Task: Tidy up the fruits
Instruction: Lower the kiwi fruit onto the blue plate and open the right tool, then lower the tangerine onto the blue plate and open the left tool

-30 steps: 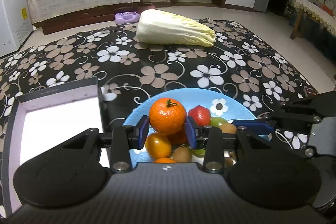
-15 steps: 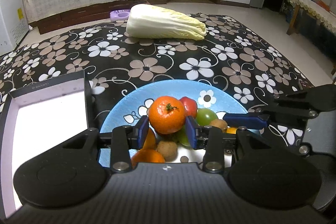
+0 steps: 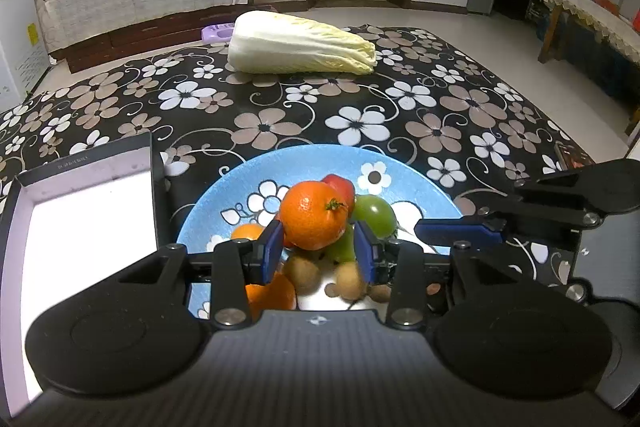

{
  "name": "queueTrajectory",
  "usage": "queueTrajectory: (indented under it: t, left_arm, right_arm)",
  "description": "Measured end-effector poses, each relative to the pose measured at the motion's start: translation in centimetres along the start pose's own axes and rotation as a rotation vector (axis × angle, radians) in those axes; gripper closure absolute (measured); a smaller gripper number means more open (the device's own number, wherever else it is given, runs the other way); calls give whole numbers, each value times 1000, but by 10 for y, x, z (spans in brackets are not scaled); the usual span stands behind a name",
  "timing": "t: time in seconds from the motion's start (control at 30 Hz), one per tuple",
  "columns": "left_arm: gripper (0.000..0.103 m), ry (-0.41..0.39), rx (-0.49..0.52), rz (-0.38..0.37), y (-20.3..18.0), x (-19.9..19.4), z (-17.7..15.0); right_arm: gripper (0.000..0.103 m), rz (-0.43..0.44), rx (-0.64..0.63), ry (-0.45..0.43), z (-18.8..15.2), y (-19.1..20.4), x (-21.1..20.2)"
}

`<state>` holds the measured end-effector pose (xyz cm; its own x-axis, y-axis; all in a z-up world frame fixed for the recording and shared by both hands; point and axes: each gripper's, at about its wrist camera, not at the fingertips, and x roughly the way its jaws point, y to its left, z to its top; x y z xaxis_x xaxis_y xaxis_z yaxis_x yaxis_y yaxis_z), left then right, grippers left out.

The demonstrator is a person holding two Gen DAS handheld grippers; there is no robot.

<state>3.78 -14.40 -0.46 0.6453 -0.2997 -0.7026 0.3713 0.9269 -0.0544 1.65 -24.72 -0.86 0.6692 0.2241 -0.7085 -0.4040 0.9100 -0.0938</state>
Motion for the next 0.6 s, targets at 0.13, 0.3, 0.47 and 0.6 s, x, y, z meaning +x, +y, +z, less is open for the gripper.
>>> queueTrajectory:
  t: [0.13, 0.3, 0.47, 0.6]
  left_arm:
    - [58, 7, 1, -5, -3, -2, -4]
    - [55, 6, -3, -5, -5, -8, -8]
    - [46, -9, -8, 23, -7, -20, -13]
    - [44, -31, -29, 39, -4, -32, -16]
  right_arm:
    - [70, -2, -1, 1, -4, 2, -4]
    - [69, -1, 4, -6, -8, 4, -10]
    - [67, -2, 18, -17, -14, 5, -19]
    - [60, -17, 43, -29, -19, 4, -26]
